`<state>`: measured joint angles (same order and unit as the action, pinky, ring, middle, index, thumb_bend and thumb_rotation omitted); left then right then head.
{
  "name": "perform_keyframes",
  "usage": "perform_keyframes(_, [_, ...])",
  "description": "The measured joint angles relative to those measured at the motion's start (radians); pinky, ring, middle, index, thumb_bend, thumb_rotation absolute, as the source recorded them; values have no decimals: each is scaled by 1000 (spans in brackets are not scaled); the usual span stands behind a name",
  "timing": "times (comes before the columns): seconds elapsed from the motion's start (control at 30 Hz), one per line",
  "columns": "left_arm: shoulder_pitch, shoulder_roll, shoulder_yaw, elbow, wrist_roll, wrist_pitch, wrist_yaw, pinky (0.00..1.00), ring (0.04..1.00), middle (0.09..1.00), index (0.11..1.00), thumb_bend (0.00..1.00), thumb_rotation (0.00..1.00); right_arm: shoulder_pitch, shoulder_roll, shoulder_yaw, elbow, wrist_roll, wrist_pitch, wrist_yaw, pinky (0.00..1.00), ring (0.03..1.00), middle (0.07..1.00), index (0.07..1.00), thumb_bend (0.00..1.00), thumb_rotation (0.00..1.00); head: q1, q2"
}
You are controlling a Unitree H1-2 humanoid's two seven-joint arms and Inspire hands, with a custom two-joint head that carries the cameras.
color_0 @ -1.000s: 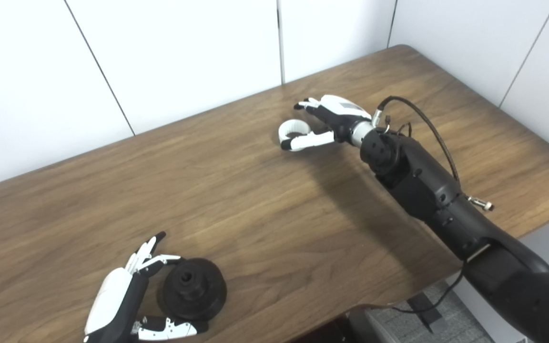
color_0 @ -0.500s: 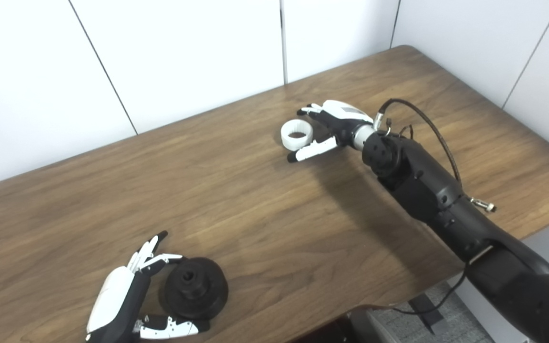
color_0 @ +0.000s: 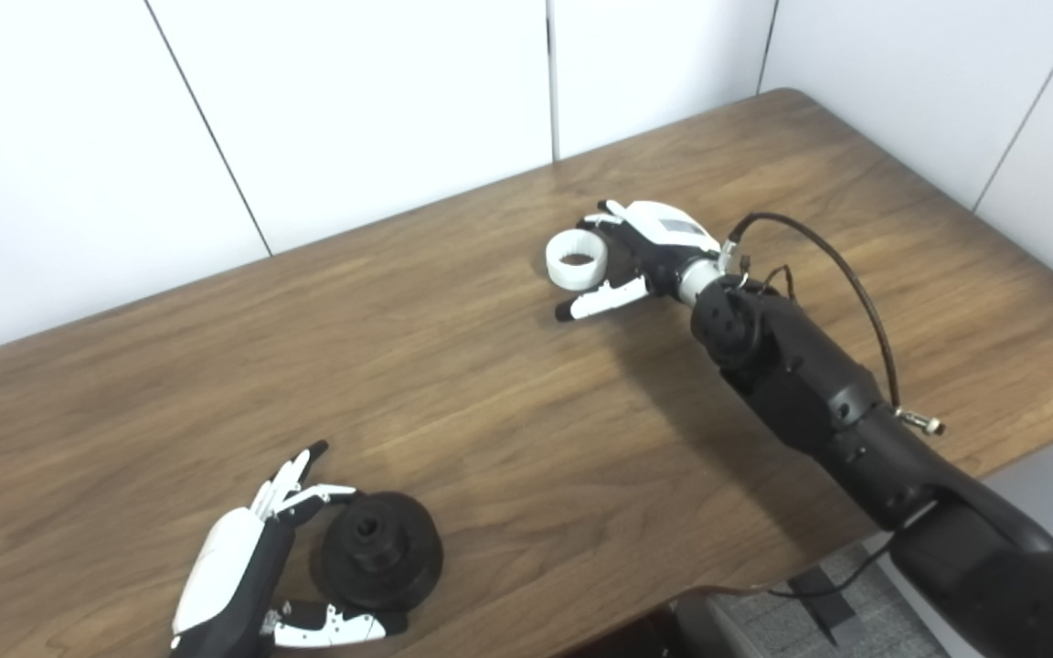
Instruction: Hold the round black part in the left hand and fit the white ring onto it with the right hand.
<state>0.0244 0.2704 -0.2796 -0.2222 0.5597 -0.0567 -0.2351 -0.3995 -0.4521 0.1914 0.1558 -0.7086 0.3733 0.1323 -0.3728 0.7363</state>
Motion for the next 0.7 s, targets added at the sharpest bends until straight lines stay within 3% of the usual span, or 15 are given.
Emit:
perform_keyframes(0.27, [3,-1,-1,-3,9,0,1,1000,1000,1000,615,966,273,19,62,-5,62,-16,-40,-175,890,929,932,739,955,484,6,6])
perform_keyframes(0.7, [17,-8,0,-12,16,5,7,1000,1000,1000,617,961,280,23,97,-22,121,23,-154,-340,881,880,858,590,774,235,17,14])
